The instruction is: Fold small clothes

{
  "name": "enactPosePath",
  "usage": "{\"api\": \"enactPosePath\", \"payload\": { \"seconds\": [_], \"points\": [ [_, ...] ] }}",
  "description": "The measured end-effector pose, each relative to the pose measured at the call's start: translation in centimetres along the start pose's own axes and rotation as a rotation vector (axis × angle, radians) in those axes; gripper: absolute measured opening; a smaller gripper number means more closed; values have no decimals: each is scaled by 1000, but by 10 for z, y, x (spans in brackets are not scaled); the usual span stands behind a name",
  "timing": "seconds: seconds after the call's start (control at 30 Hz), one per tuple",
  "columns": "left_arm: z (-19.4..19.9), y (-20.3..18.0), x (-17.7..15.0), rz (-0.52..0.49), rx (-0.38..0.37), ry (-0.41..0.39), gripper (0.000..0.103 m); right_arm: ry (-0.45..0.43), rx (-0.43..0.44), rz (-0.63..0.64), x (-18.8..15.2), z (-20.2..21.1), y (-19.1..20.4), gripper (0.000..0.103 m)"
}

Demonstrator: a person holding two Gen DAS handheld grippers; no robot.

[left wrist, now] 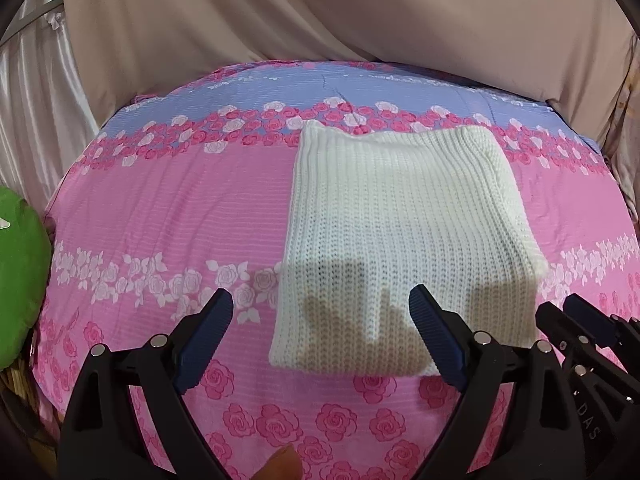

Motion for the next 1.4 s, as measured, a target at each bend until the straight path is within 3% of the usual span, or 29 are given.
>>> {"api": "enactPosePath", "payload": {
  "seconds": [1.4],
  "points": [
    [12,-11,-8,-44,41,-29,81,-29,-4,35,-8,13,18,32]
  ]
}}
Point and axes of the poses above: each gripper's, at about its wrist camera, not at the fingertips, and z roughly against the way its jaws point, y to its left, x to its top, the point moved 6 cm from there along -z, roughly the way its jaws point, and after that the axes turned 3 degrees about -x, right-handed, at the moved point
